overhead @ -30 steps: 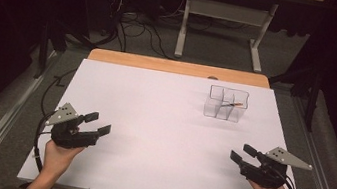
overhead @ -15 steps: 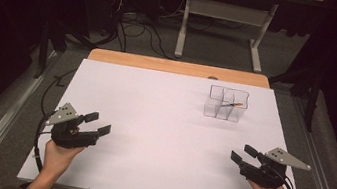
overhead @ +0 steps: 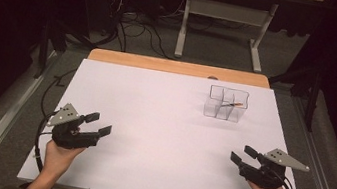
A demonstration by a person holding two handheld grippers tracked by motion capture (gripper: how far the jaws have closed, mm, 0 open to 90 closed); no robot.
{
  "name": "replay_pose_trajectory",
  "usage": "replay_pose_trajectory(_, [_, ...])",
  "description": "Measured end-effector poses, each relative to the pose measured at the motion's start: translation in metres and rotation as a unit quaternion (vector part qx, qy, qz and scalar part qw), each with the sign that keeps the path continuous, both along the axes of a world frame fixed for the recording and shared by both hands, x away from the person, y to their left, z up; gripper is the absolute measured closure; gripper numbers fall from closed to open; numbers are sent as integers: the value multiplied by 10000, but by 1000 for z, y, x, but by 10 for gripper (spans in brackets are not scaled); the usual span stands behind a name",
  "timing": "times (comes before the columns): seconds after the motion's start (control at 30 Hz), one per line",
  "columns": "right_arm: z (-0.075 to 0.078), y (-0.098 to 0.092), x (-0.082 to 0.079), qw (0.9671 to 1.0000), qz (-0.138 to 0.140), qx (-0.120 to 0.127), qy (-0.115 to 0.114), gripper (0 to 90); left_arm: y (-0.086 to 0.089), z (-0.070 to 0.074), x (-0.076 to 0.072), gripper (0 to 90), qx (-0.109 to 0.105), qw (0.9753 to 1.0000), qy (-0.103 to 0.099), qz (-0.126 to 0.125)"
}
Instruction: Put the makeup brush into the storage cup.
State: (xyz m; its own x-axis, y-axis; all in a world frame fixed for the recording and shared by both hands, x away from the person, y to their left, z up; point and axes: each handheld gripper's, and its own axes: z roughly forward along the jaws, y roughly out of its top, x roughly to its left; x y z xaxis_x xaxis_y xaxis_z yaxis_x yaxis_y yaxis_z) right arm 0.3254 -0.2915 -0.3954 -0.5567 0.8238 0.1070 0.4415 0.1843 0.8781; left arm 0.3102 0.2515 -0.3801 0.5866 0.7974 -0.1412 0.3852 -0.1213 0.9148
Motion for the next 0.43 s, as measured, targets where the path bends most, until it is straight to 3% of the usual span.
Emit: replay_pose_trajectory(0.43, [1, -1, -1, 10000, -6, -6, -31, 392, -1, 0, 1, 325, -46, 10000, 24, -16])
